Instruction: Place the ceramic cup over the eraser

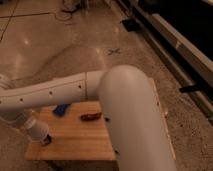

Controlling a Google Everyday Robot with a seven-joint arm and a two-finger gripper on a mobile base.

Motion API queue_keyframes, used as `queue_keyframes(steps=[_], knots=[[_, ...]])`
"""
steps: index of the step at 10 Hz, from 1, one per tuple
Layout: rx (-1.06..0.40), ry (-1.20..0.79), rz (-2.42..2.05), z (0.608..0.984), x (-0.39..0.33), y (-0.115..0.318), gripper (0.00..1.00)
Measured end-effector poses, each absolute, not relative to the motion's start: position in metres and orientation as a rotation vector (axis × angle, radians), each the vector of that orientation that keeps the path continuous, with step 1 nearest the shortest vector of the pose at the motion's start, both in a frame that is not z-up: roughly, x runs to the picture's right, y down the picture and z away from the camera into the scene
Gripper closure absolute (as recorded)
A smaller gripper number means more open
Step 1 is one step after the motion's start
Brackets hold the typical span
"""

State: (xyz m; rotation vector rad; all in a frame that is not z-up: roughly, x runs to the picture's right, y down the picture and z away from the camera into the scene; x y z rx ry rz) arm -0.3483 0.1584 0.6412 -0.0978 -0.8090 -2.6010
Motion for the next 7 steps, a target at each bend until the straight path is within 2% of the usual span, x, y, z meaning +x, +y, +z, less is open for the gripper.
queue_keyframes(steps=[4, 5, 7], knots=[[-0.114, -0.843, -2.573, 0.656, -0.353, 0.170, 0.53], [-0.115, -0.840, -2.561, 0.663, -0.354, 0.170, 0.38], [-0.114, -0.828, -2.553, 0.671, -0.353, 0.169, 0.23]])
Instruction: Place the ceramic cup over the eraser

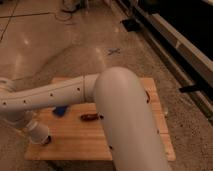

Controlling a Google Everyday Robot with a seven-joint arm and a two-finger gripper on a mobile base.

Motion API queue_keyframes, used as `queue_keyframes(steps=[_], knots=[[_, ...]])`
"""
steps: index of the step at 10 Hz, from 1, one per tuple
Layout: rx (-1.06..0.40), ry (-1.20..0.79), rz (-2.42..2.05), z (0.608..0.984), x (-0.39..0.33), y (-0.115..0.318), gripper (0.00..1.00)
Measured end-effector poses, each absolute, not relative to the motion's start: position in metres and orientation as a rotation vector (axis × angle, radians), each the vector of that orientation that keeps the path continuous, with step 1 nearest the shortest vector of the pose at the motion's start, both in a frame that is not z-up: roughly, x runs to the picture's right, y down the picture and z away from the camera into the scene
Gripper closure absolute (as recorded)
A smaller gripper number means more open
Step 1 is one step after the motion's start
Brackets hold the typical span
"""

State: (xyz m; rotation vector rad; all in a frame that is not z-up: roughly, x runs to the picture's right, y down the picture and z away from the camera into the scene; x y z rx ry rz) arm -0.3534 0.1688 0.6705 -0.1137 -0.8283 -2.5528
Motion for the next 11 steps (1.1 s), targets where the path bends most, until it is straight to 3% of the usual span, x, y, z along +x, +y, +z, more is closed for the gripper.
queue_keyframes(steps=[11], knots=[[-0.175, -0.908, -2.504, 0.687, -0.345, 0.177, 0.20]])
